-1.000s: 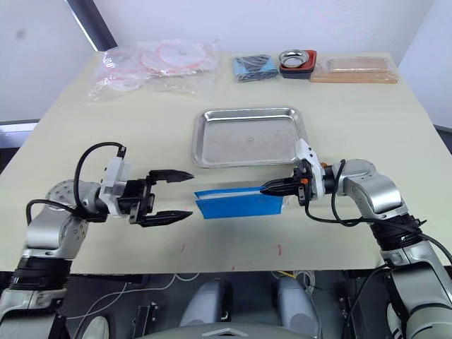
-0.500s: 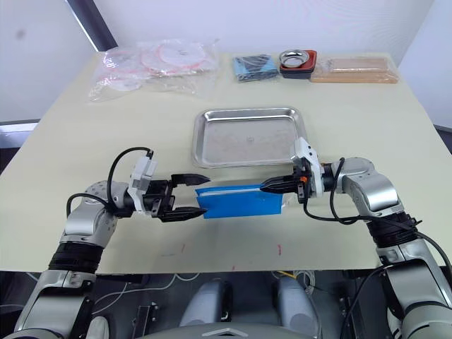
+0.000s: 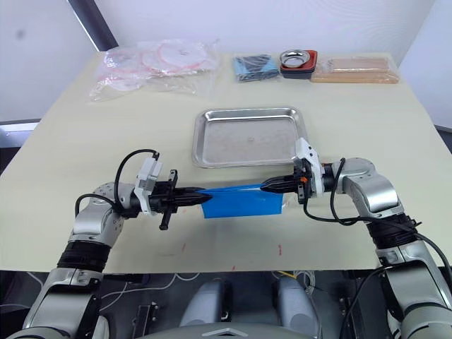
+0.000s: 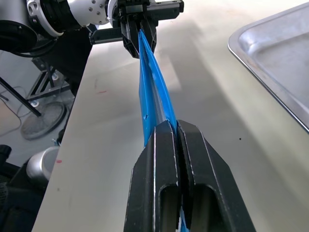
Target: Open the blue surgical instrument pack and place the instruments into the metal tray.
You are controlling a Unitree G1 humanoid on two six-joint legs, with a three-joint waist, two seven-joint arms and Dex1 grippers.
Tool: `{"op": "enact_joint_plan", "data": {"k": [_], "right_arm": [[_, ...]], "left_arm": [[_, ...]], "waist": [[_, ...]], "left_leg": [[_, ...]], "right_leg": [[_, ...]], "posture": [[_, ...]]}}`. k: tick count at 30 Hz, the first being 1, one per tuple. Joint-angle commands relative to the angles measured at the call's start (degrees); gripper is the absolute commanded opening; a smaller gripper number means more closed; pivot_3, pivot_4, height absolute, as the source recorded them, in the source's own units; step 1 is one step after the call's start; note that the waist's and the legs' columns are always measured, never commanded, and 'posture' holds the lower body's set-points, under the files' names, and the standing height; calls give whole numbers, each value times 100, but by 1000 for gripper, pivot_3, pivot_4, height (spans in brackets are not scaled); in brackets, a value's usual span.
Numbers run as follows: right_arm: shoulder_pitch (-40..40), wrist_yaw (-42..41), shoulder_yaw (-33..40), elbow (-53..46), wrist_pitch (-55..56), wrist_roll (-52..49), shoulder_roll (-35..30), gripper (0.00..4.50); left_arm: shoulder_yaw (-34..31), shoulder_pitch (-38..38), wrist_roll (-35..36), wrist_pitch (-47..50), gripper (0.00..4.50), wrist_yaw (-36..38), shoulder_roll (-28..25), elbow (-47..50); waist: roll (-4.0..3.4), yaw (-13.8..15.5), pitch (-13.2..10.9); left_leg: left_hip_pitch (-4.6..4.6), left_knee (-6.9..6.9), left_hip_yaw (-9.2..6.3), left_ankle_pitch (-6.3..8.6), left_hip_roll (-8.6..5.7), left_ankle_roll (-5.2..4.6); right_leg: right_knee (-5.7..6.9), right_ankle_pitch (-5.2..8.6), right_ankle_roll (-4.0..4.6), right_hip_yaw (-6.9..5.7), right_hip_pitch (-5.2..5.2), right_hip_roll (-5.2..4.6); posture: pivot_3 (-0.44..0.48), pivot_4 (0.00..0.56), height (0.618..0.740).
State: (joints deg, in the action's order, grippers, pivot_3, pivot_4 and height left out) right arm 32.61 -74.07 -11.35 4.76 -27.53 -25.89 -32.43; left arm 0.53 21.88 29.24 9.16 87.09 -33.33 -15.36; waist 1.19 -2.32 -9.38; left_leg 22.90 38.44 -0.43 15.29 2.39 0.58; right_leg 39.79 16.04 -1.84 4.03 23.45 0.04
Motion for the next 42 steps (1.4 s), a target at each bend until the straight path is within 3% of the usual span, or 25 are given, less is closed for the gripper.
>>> {"op": "enact_joint_plan", "data": {"k": [1, 4, 5, 6, 8, 9, 20, 26, 29, 36, 37, 42], "right_arm": [[-116, -101, 284, -319, -85, -229, -151, 1023], [-210, -126, 506, -423, -65, -324, -326, 2386], [-212, -110, 691, -364, -20, -379, -408, 3086], [-207, -88, 900, -284, 14, -453, -476, 3499], [-192, -51, 1173, -136, 65, -509, -582, 3706], [-192, -39, 1261, -35, 96, -486, -646, 4346], [-252, 416, 1243, 1519, 609, 435, -867, 4475], [-294, 476, 1033, 1610, 535, 681, -717, 4475], [-346, 439, 1022, 1619, 683, 754, -732, 3601], [-538, 90, 1702, 1228, 64, -13, -1059, 310], [-577, 24, 1832, 1125, -91, -180, -1139, 68], [-747, -154, 2351, 923, -624, -787, -1416, 68]], "left_arm": [[-32, -24, 21, -61, 0, 53, -2, 173], [-56, -50, 43, -39, 0, 56, -37, 246], [-60, -39, 43, -42, 0, 69, -55, 266], [-60, -25, 38, -57, 0, 82, -68, 282], [-62, 2, 35, -67, 0, 91, -84, 305], [-64, 14, 38, -61, 0, 86, -86, 321], [-54, -14, 33, -75, 0, 44, -73, 433], [-72, -22, 6, -103, 0, 57, -88, 405], [-80, -14, -5, -112, 0, 54, -85, 395], [-65, -28, -25, -141, 0, 50, -81, 393], [-58, -34, -31, -151, 0, 52, -81, 392], [-50, -94, -70, -226, 0, 65, -107, 365]], "waist": [[0, 2, 0], [0, 15, 0], [0, 2, 0], [-1, -2, -1], [-2, 2, -2], [-2, 6, -2], [-1, -4, -2], [-3, -1, -3], [-3, 2, -2], [-4, 16, -3], [-5, 17, -4], [-5, 15, -4]], "left_leg": [[0, 0, 0, 0, 0, 0], [5, 0, -2, 0, 0, 0], [6, 0, -2, 0, -1, 0], [4, 0, -1, 0, -2, 0], [4, 0, -2, 0, -2, 0], [5, 0, -1, 0, -2, 0], [5, 0, 3, 0, -4, 0], [5, 0, 4, 0, -3, 0], [5, 0, 4, 0, -4, 0], [5, 0, 4, 0, -3, 0], [7, 0, 4, 0, -4, 0], [6, 0, 3, 0, -4, 0]], "right_leg": [[0, 0, 0, 0, 0, 0], [-3, 0, 0, -4, 0, -1], [-3, 0, 0, -3, 0, -3], [-2, 0, 0, -3, 0, -2], [-1, 0, 0, -3, 1, -1], [-2, 0, 0, -3, 1, -2], [-3, 0, 0, -1, 1, -3], [-3, 0, 0, 1, 1, -3], [-3, 0, 0, 1, 0, -3], [-3, 0, 0, 1, 0, -4], [-4, 0, 0, 0, 0, -4], [-4, 0, 0, 0, 0, -4]], "posture": [[0, 150, 740], [0, 150, 740], [0, 150, 740], [0, 150, 740], [0, 150, 740], [0, 150, 740], [0, 150, 740], [0, 150, 740], [0, 150, 740], [0, 150, 740], [0, 150, 740], [0, 150, 740]]}}
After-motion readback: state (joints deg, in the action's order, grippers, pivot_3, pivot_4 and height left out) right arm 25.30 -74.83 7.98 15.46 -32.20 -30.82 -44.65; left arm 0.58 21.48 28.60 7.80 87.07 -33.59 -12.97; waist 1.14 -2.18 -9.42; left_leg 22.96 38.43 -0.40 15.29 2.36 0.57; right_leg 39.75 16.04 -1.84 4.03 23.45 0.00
